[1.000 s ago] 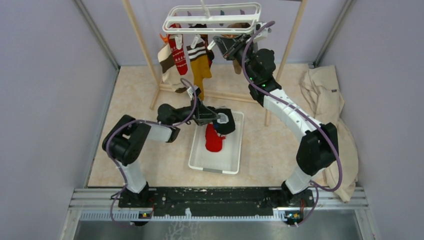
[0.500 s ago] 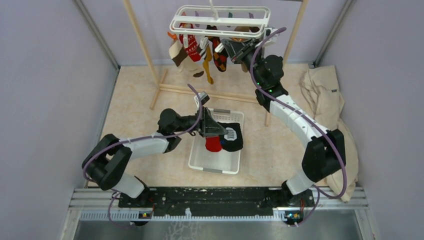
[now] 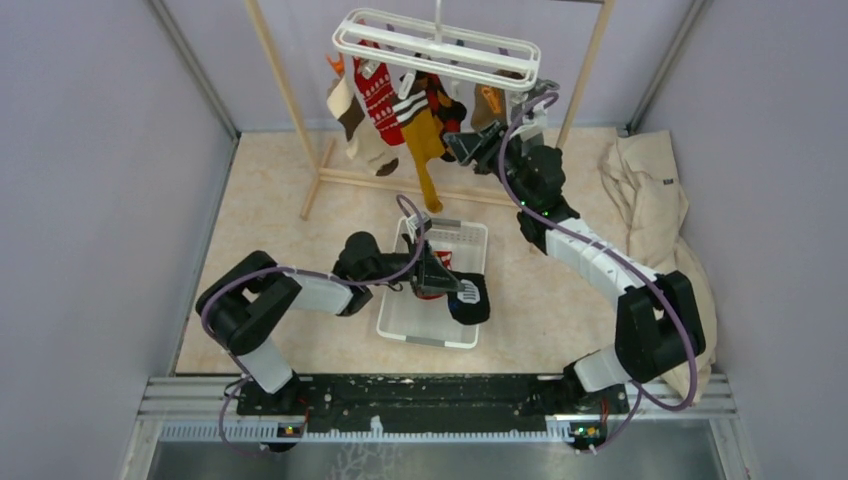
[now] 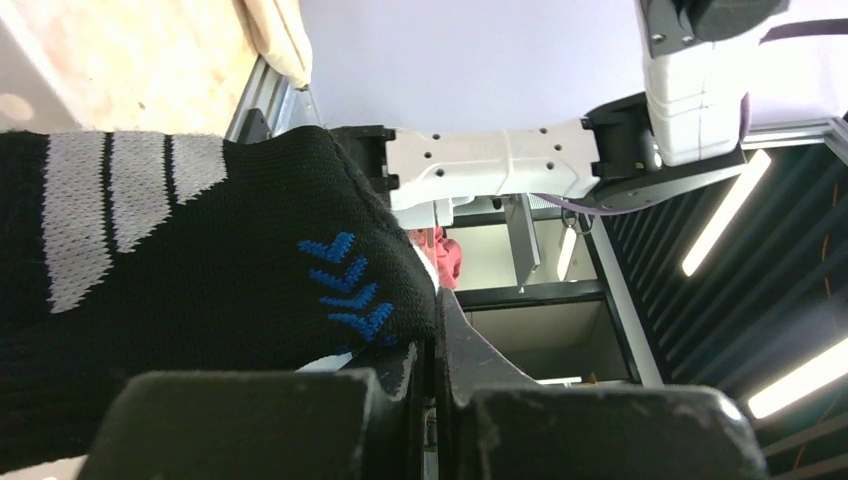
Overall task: Remove the socks clipped to the hanger
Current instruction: Remove the sock from the hanger, then place the sock in the bin.
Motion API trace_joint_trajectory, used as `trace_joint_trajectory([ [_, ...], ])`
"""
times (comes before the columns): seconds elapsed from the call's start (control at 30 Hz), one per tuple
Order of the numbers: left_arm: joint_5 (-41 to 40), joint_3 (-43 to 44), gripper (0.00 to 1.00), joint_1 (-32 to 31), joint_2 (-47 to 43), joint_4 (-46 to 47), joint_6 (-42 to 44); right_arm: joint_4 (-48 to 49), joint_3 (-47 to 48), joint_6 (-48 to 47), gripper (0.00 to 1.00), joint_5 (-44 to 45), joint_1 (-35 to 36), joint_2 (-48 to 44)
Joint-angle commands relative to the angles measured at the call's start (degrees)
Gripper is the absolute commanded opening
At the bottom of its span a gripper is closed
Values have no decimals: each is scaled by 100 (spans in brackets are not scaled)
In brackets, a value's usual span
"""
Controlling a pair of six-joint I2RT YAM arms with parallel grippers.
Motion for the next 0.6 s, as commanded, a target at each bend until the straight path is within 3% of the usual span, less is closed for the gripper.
trace_joint_trajectory([
  [0.0, -25, 36, 3, -72, 354, 680, -35, -180, 4, -224, 61, -254, 10, -466],
  [0.27, -65, -130, 9, -81, 751, 793, 121, -637, -494, -496, 73, -453, 4, -1107],
  [0.57, -67, -310, 30, -72, 900, -19, 953, -1254, -1447, -550, 77, -473, 10, -2220],
])
